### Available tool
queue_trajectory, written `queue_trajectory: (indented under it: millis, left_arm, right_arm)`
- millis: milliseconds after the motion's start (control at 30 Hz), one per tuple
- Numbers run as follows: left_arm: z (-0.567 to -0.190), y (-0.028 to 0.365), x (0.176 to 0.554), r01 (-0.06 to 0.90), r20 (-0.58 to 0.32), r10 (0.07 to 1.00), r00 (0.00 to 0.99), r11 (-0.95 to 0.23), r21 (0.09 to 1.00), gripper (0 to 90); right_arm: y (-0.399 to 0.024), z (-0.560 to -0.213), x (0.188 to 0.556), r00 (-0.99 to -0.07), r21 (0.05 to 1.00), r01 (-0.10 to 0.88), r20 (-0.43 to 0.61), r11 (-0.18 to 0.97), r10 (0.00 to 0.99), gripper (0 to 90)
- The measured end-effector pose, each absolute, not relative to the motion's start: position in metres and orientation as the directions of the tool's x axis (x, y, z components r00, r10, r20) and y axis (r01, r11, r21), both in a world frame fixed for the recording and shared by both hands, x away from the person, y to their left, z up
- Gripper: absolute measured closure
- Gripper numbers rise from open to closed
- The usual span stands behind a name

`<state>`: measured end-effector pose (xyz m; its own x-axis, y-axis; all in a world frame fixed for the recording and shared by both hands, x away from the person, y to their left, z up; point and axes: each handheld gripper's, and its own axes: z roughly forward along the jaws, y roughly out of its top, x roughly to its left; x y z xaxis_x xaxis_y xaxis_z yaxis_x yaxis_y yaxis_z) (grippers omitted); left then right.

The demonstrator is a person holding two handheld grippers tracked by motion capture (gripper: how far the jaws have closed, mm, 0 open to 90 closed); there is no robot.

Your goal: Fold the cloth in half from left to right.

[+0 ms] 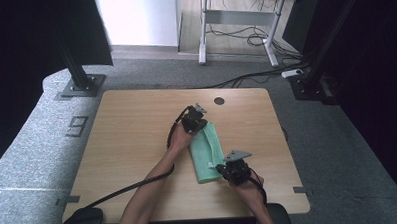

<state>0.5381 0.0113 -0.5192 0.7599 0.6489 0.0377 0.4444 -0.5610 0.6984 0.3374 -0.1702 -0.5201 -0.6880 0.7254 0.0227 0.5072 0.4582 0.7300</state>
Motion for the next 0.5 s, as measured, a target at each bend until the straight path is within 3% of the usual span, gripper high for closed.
queue_trajectory:
  millis: [133,267,500]
  left_arm:
    - [-0.521,0.008,0.538,0.441,0.045,0.652,0.757,-0.561,0.701,79.9]
    - [-0.518,0.005,0.536,0.415,0.07,0.648,0.759,-0.564,0.714,55.6]
    - [-0.497,0.008,0.525,0.366,0.121,0.639,0.759,-0.573,0.733,37.9]
  right_arm:
    - [-0.172,-0.523,0.339,-0.682,0.725,0.514,0.021,0.459,0.731,85.2]
    - [-0.175,-0.524,0.34,-0.675,0.725,0.517,0.018,0.456,0.738,83.8]
    - [-0.189,-0.52,0.339,-0.619,0.736,0.526,-0.012,0.426,0.786,64.5]
